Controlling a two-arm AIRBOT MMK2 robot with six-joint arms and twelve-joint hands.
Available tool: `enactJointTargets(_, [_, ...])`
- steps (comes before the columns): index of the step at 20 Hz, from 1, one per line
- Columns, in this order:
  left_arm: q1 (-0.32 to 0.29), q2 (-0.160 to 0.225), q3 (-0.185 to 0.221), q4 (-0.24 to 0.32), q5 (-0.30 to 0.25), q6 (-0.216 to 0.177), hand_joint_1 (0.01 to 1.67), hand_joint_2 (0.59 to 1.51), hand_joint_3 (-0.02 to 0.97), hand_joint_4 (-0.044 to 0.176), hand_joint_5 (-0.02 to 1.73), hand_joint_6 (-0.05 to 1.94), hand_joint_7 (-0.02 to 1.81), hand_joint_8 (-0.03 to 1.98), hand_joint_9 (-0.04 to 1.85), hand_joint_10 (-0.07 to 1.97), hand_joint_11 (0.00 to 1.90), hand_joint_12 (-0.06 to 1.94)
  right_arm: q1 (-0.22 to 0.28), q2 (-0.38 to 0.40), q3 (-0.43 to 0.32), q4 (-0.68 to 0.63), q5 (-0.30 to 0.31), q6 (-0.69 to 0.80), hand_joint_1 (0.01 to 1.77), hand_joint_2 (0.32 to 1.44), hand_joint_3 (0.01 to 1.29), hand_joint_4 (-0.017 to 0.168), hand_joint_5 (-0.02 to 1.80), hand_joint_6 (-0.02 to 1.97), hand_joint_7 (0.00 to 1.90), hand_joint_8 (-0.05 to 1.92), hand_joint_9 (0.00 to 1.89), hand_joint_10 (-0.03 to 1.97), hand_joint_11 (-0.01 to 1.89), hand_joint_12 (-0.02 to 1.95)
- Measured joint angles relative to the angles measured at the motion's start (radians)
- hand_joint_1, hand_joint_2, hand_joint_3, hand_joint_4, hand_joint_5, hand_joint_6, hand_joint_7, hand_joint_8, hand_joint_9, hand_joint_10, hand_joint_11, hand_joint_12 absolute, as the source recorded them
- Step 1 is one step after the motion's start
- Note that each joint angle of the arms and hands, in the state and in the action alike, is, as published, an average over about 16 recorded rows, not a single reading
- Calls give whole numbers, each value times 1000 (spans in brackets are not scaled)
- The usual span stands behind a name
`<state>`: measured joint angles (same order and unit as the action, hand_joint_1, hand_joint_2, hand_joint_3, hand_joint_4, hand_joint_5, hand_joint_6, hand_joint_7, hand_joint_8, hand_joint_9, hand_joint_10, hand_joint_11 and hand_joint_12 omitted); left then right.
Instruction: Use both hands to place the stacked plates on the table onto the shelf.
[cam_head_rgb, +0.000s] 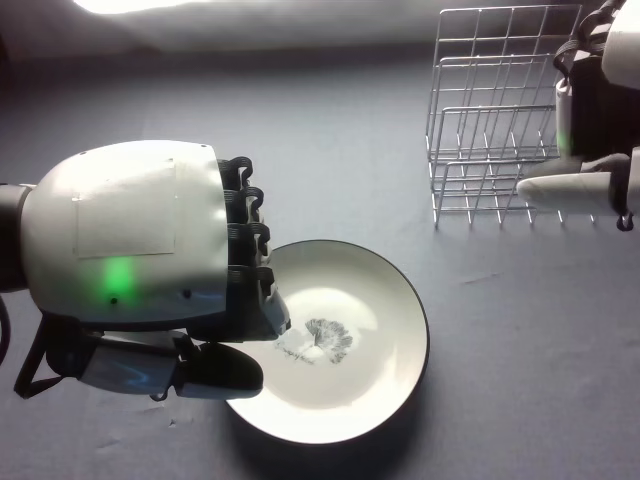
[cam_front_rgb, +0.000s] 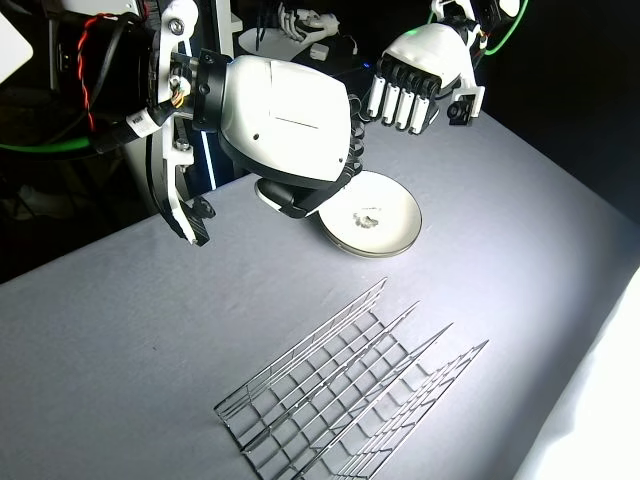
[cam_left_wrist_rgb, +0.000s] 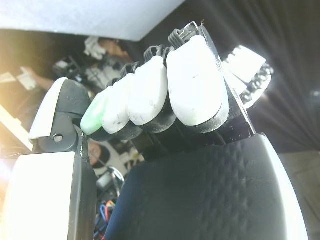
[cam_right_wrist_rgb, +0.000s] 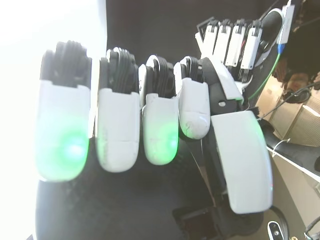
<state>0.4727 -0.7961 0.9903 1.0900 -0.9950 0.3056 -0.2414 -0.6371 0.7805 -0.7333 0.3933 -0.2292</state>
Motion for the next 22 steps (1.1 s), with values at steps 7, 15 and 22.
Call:
enactJointTargets(7, [-2,1,18,21,-16,-34,179,1171,51,5,361,531,398,530,428,520,456,493,-16,-1,4,-2,0,-3,146,1280,77,25,600,579,702,558,686,570,674,534])
enactJointTargets(15, [-9,-16,99,136,-84,-136,20,1160,40,5,14,-4,14,-6,14,5,16,-7,-59,-7,31,-11,27,-7,20,1272,42,1,37,20,52,9,45,9,44,-3])
enactJointTargets(22, [-16,-47,188,311,-126,-226,18,1156,30,5,20,-11,18,-15,20,9,13,-14,-118,-20,80,-40,111,-8,19,1262,38,1,20,18,22,12,21,9,19,-7])
